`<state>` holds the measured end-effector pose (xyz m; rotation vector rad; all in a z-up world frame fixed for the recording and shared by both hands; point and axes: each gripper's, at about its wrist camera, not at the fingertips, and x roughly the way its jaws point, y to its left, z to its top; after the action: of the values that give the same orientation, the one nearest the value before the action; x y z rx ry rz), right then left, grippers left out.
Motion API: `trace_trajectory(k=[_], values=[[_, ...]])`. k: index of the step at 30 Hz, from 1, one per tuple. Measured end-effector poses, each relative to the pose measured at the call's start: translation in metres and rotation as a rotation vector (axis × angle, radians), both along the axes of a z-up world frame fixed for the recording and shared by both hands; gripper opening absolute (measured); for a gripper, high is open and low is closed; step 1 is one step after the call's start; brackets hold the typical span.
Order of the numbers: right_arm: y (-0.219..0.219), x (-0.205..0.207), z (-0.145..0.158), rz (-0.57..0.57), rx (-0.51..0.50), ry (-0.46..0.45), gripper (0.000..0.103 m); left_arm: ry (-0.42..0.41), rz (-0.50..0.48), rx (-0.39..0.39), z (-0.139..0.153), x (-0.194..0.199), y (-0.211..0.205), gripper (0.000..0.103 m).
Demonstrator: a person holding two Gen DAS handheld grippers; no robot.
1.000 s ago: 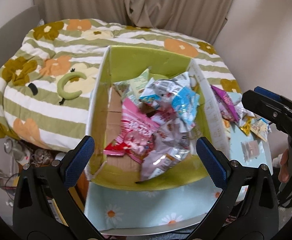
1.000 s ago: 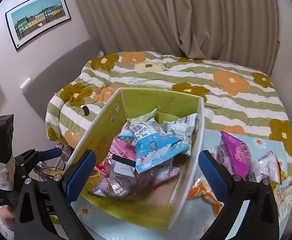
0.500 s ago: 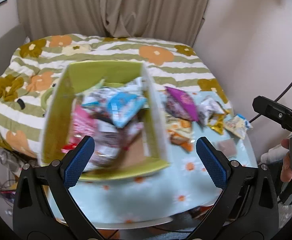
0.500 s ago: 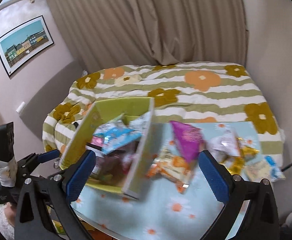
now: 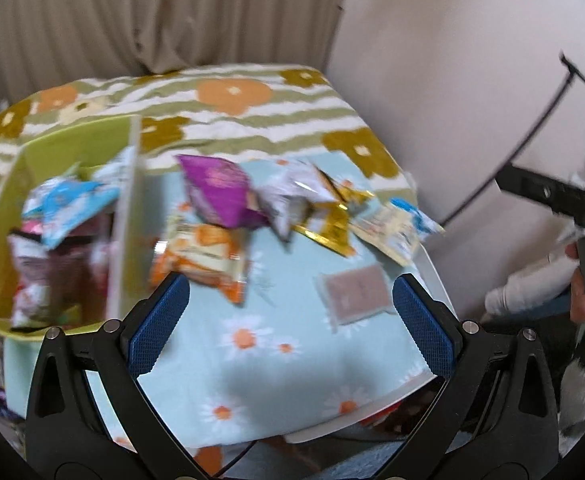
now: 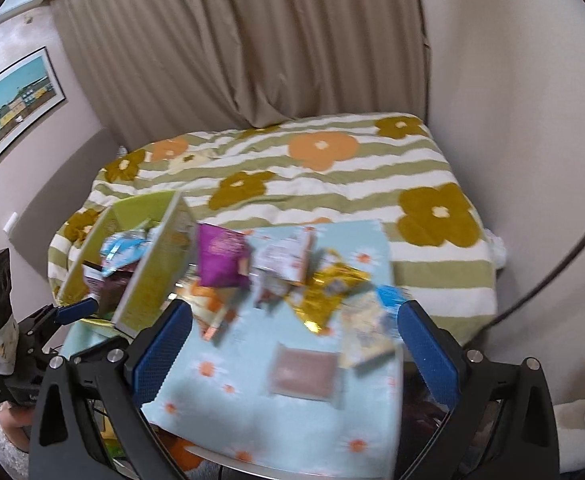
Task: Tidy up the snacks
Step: 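Grasp pale brown cake packet with left tool while right tool grasps blue-white biscuit bag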
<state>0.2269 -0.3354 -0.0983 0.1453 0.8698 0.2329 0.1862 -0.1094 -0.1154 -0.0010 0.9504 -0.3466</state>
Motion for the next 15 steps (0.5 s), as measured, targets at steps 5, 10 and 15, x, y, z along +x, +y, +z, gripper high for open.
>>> trace_trajectory(k=[5, 10, 15], values=[[-0.042, 0.006, -0.019, -0.049, 0.014, 0.048, 0.102, 0.045, -0.126, 0.042, -0.023, 0.013, -0.044, 0.101], [-0.068, 0.019, -0.046, -0.101, 0.039, 0.112, 0.102, 0.109, -0.286, 0.052, -0.051, 0.030, -0.078, 0.101], [-0.079, 0.035, -0.069, -0.123, 0.055, 0.174, 0.102, 0.165, -0.457, 0.131, -0.089, 0.047, -0.111, 0.101]])
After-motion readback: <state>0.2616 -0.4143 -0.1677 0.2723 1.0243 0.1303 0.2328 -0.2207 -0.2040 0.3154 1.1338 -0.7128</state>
